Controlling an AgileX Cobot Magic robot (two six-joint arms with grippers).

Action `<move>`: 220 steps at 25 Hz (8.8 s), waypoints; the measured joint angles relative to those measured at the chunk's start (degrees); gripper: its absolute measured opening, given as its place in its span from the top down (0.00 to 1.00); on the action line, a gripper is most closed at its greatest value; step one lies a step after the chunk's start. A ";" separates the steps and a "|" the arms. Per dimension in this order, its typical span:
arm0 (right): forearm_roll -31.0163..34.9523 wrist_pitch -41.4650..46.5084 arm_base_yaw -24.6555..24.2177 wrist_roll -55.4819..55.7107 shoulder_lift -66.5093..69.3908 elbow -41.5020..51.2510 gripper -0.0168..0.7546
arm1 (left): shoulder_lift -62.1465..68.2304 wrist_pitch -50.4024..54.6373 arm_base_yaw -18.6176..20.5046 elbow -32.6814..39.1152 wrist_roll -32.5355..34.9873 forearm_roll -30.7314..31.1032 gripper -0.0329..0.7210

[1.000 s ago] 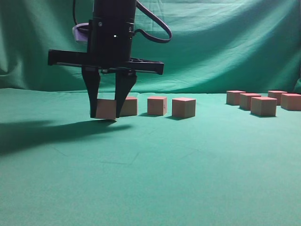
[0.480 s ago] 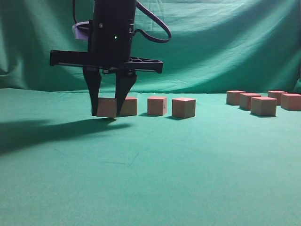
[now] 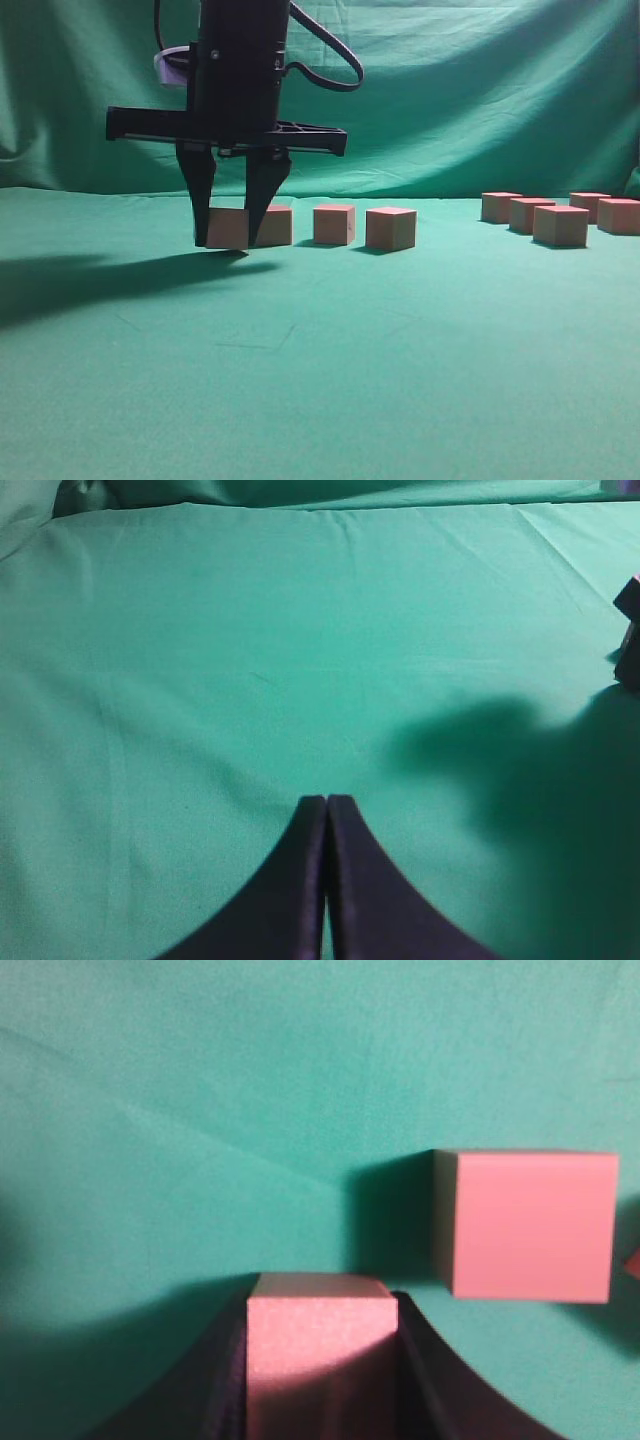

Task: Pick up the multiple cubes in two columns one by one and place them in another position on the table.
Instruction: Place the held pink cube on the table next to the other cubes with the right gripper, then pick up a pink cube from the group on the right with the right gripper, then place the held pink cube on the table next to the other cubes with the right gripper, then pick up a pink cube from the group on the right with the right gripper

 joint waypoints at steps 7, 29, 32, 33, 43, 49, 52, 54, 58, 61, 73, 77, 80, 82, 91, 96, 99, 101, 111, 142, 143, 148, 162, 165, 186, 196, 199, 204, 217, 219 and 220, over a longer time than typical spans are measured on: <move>0.00 0.00 0.00 -0.12 0.00 0.00 0.64 | 0.00 0.00 0.00 0.00 0.00 0.00 0.96; 2.72 7.36 0.00 -1.70 -0.44 -0.76 0.33 | 0.00 0.00 0.00 0.00 0.00 0.00 0.96; 2.64 9.58 0.00 -3.02 -0.43 -3.83 0.33 | 0.00 0.00 0.00 0.00 0.00 0.00 0.96; 2.90 9.84 0.00 -4.26 -0.43 -5.29 0.33 | 0.00 0.00 0.00 0.00 0.00 0.00 0.96; -1.89 10.66 0.00 -12.85 -12.45 -9.38 0.33 | 0.00 0.00 0.00 0.00 0.00 0.00 0.96; -11.13 11.14 -2.07 -11.71 -23.70 -9.38 0.33 | 0.00 0.00 0.00 0.00 0.00 0.00 0.96; -11.46 11.14 -6.13 -11.58 -28.35 -6.70 0.33 | 0.00 0.00 0.00 0.00 0.00 0.00 0.96; -11.57 11.27 -9.40 -11.58 -31.45 -2.75 0.33 | 0.00 0.00 0.00 0.00 0.00 0.00 0.96; -11.67 11.44 -16.75 -11.33 -35.93 7.90 0.33 | 0.00 0.00 0.00 0.00 0.00 0.00 0.96; -11.86 11.44 -21.81 -10.66 -37.28 15.79 0.33 | 0.00 0.00 0.00 0.00 0.00 0.00 0.96; -8.61 -7.25 -26.76 -9.23 -35.16 41.15 0.33 | 0.00 0.00 0.00 0.00 0.00 0.00 0.96; -8.38 -11.75 -26.88 -9.33 -31.90 41.20 0.33 | 0.00 0.00 0.00 0.00 0.00 0.00 0.96; -8.38 -14.77 -28.31 -9.33 -29.33 41.20 0.33 | 0.00 0.00 0.00 0.00 0.00 0.00 0.96; -8.38 -16.58 -29.24 -9.33 -27.80 41.20 0.33 | 0.00 0.00 0.00 0.00 0.00 0.00 0.96; -7.44 -22.64 -29.77 -12.18 -23.60 41.20 0.33 | 0.00 0.00 0.00 0.00 0.00 0.00 0.96; -7.44 -26.33 -29.77 -12.18 -21.90 41.20 0.33 | 0.00 0.00 0.00 0.00 0.00 0.00 0.96; -7.36 -26.66 -29.77 -12.18 -21.21 41.20 0.33 | 0.00 0.00 0.00 0.00 0.00 0.00 0.96; -7.36 -26.66 -29.77 -12.18 -20.80 41.20 0.33 | 0.00 0.00 0.00 0.00 0.00 0.00 0.96; -7.32 -22.52 -29.77 -12.18 -20.68 39.93 0.64 | 0.00 0.00 0.00 0.00 0.00 0.00 0.96; -1.77 -12.35 2.50 -19.27 -26.01 32.76 0.64 | 0.00 0.00 0.00 0.00 0.00 0.00 0.96; -1.86 -11.26 2.50 -19.27 -24.21 31.10 0.64 | 0.00 0.00 0.00 0.00 0.00 0.00 0.96; -1.86 -6.61 2.50 -19.27 -16.82 23.29 0.64 | 0.00 0.00 0.00 0.00 0.00 0.00 0.96; -2.86 -5.96 2.50 -19.27 -10.05 18.79 0.64 | 0.00 0.00 0.00 0.00 0.00 0.00 0.96; -2.99 -6.28 2.50 -19.27 -9.81 18.44 0.64 | 0.00 0.00 0.00 0.00 0.00 0.00 0.96; -4.91 -6.53 2.62 -19.27 -9.34 18.23 0.55 | 0.00 0.00 0.00 0.00 0.00 0.00 0.96; -5.05 -4.89 2.62 -19.27 -8.98 17.59 0.23 | 0.00 0.00 0.00 0.00 0.00 0.00 0.96; -5.05 -0.66 2.62 -19.27 -8.98 14.68 0.23 | 0.00 0.00 0.00 0.00 0.00 0.00 0.96; -5.05 8.68 2.62 -19.27 -10.75 5.52 0.20 | 0.00 0.00 0.00 0.00 0.00 0.00 0.96; -11.52 10.71 -3.83 -18.71 -27.69 0.72 0.26 | 0.00 0.00 0.00 0.00 0.00 0.00 0.96; -12.05 10.71 -8.89 -17.55 -29.64 3.75 0.26 | 0.00 0.00 0.00 0.00 0.00 0.00 0.96; -12.03 10.82 -11.16 -17.23 -30.21 5.32 0.26 | 0.00 0.00 0.00 0.00 0.00 0.00 0.96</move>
